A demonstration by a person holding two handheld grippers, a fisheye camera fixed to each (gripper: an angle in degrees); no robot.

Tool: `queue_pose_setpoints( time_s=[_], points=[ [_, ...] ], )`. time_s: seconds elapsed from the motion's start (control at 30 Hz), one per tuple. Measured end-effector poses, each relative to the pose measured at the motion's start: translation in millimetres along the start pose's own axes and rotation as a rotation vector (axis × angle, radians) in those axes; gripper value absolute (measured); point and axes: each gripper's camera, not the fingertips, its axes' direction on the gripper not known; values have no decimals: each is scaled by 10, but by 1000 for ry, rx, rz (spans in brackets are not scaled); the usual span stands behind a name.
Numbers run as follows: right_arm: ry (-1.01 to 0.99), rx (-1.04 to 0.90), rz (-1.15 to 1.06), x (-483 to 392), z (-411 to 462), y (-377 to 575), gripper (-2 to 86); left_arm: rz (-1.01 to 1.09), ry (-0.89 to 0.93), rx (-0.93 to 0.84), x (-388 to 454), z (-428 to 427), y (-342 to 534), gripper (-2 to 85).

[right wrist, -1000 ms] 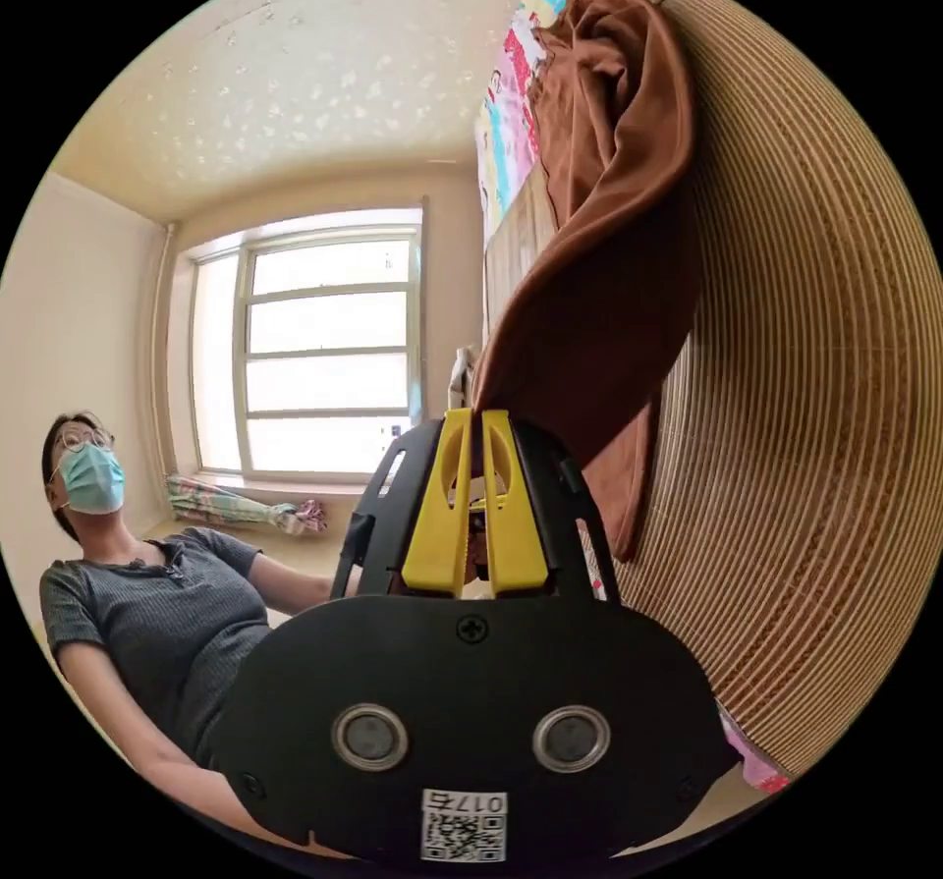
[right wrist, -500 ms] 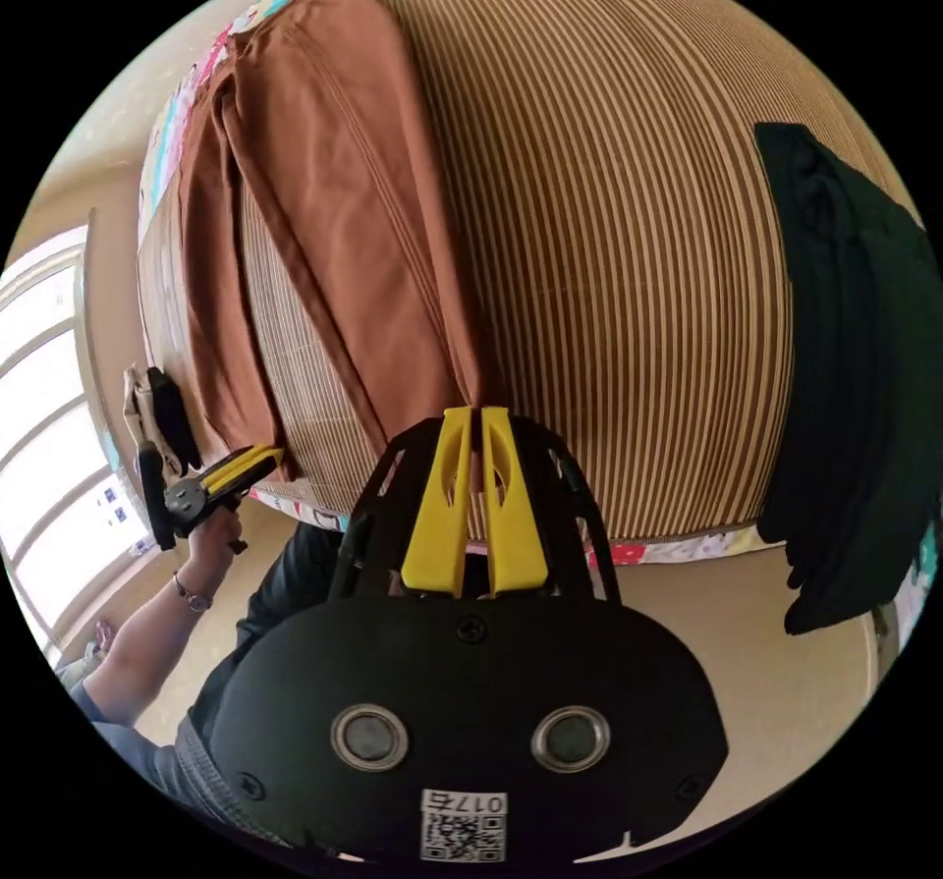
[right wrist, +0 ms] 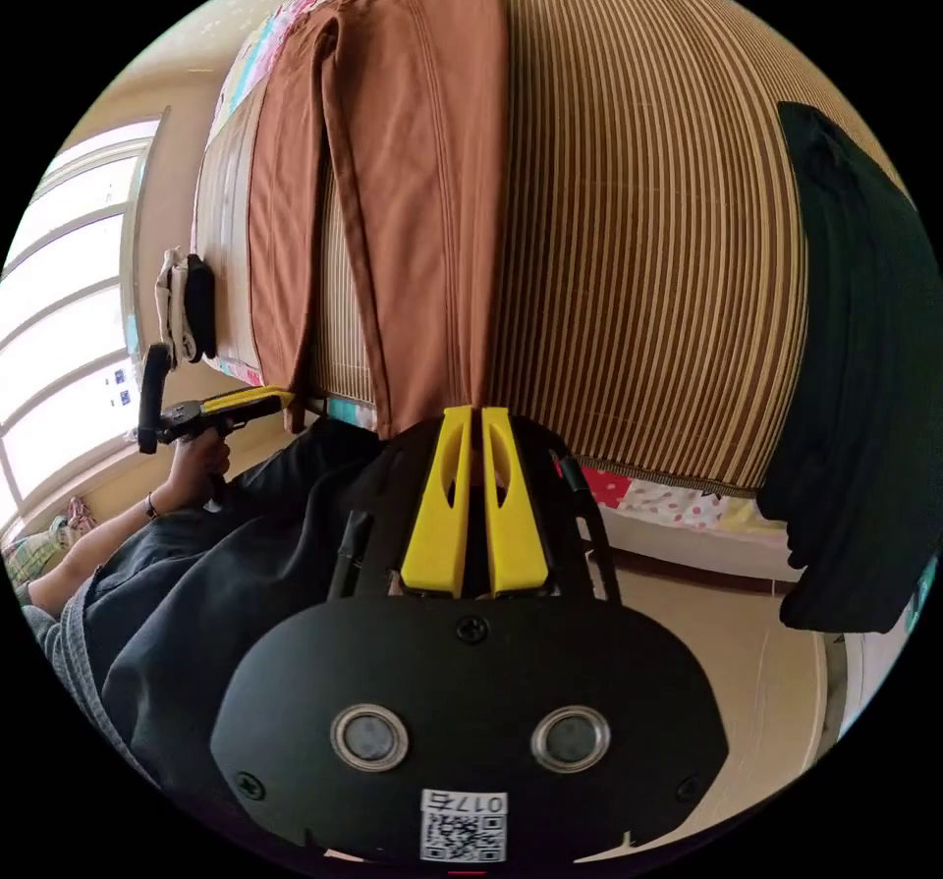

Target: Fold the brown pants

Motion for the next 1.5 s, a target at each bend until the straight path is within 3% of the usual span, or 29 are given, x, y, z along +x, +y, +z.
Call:
queue_pose_setpoints(
  time_s=[0.1, 0.17, 0.33, 0.43, 0.5, 0.53, 0.67, 0.9, 1.17, 1.33, 1.5],
  points=[
    [-146, 68, -111, -254, -241, 194, 21, 4, 234, 94, 65, -258, 133, 115],
    [-211, 60, -208, -471, -300, 252, 21, 115, 364, 168, 360, -486, 118, 128],
    [-176, -17, -434, -1083, -221, 285, 23, 302, 359, 254, 1044, -827, -123, 134],
    [-117, -44, -550, -1436, -139, 308, 26, 341, 160, 165, 1321, -724, -338, 162],
    [-141, -48, -594, -1656, -119, 303, 30, 326, 22, 114, 1357, -621, -409, 124],
    [-142, -48, -603, -1697, -120, 299, 32, 339, 27, 121, 1321, -609, -394, 51],
    [-140, -130, -691, -1779, -188, 216, 61, 358, 219, 159, 953, -670, -271, 7],
    [-378, 109, -247, -869, -707, -1424, 120, 338, 402, 123, 407, -582, -338, -6],
    [-482, 460, 201, -168, -753, -3571, 166, 415, 561, 135, 171, -472, -330, -9],
    [-377, 557, 229, -406, -640, -4434, 166, 400, 660, 175, -55, -455, -302, -9],
    [-34, 506, 111, -1042, -461, -5205, 104, 350, 766, 189, -290, -287, -313, -9]
  ],
)
